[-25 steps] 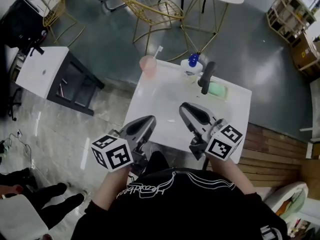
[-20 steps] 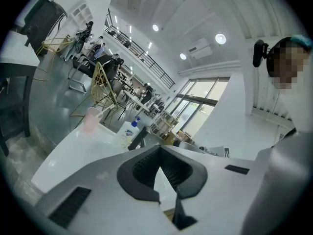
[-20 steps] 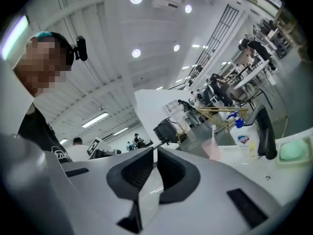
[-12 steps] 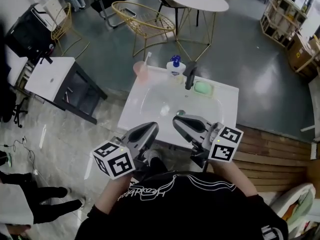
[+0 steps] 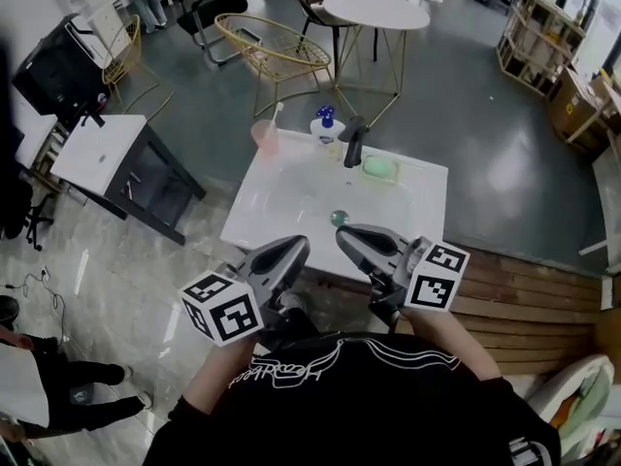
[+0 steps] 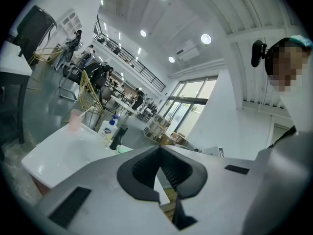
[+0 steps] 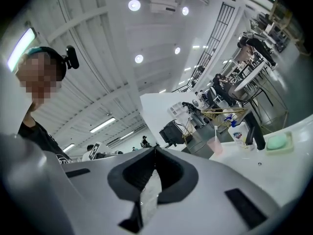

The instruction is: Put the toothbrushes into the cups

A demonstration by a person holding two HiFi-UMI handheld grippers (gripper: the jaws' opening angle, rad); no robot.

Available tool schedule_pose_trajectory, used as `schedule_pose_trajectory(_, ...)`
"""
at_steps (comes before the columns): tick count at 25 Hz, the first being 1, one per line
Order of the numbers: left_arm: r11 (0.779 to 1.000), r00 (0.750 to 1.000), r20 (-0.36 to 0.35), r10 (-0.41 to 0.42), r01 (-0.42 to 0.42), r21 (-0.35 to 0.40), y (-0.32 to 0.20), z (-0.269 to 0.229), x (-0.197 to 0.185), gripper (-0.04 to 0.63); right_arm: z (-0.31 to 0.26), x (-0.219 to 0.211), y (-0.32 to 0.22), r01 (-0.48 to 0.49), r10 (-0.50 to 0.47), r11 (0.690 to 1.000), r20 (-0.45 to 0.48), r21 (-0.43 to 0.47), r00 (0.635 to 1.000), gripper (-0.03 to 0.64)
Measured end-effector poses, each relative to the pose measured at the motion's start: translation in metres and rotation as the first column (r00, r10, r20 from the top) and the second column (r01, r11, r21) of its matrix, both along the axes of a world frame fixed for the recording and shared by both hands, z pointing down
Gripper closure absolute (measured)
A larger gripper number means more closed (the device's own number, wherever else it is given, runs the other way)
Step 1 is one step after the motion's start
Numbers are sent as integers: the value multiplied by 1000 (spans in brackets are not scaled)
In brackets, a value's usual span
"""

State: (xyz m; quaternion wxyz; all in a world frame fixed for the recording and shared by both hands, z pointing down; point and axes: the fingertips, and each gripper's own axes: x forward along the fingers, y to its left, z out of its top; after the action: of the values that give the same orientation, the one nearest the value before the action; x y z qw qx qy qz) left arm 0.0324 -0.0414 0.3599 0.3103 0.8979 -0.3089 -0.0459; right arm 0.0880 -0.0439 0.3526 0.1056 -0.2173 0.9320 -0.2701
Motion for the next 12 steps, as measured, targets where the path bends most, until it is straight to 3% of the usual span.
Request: schedule_pose_trajectory(12, 999, 1000, 9, -5, 5, 47, 28, -18, 9, 589, -15, 7, 29, 14, -14, 999, 0, 42, 1000, 586)
